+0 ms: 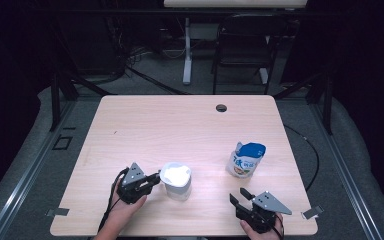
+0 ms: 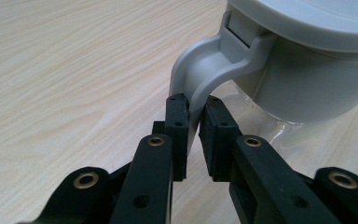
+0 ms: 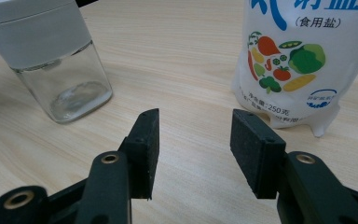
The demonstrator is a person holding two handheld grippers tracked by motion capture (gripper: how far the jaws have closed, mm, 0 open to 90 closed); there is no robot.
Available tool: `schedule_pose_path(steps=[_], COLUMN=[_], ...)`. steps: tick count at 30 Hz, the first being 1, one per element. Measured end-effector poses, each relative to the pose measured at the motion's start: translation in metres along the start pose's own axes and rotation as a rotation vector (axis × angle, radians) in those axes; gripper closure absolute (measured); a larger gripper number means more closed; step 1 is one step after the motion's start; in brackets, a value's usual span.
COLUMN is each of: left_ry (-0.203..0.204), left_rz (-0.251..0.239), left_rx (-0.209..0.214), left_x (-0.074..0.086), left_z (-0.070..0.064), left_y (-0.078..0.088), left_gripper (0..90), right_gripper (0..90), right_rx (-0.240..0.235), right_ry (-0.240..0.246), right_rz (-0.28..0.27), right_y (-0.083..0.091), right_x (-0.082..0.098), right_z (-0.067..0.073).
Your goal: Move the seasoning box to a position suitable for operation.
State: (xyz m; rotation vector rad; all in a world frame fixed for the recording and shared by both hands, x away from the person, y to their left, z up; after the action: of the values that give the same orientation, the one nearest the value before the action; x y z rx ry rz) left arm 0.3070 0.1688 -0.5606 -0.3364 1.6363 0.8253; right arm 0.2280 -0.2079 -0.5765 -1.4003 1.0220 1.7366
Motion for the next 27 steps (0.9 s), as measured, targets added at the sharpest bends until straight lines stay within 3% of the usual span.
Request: schedule_pose_path(steps=[4, 7, 15, 23, 27], left_ry=[-0.001, -0.025, -0.032, 0.003, 0.036], left_rz=[0.005, 0.008, 0.014, 0.01, -0.005], left_rx=[-0.005, -0.017, -0.085, -0.153, -0.135], left_x=[0.001, 0.001, 0.001, 0.002, 0.005], left_z=[-0.004, -0.007, -0.016, -0.025, -0.027], left_y=[0.003, 0.004, 0.005, 0.007, 0.01], left_gripper=[82.5, 83.3, 83.9, 83.8, 82.6], right_gripper=[51.9, 51.8, 51.7, 51.7, 51.5], right_rx=[0.0, -0.001, -0.003, -0.01, -0.015], right_ry=[-0.004, -0.002, 0.0, 0.001, 0.006], right_rz=[-0.002, 0.004, 0.006, 0.003, 0.004], right_y=[-0.001, 0.0, -0.001, -0.002, -0.003], right_x=[0.001, 0.001, 0.001, 0.002, 0.002], right_z=[0.0, 0.0, 0.001, 0.003, 0.004])
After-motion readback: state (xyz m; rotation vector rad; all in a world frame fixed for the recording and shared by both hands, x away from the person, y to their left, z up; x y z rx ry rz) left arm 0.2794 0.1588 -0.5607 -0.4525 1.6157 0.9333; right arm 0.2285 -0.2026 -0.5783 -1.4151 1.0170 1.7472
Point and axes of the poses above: each handheld gripper's, and its own axes: y roughly backward along the jaws, x roughly out of its underside, z roughly to its left, the point moved 1 cm from there along -y, roughly forward along the jaws, and after that the axes turned 15 degrees about -z, right-handed, at the moved point
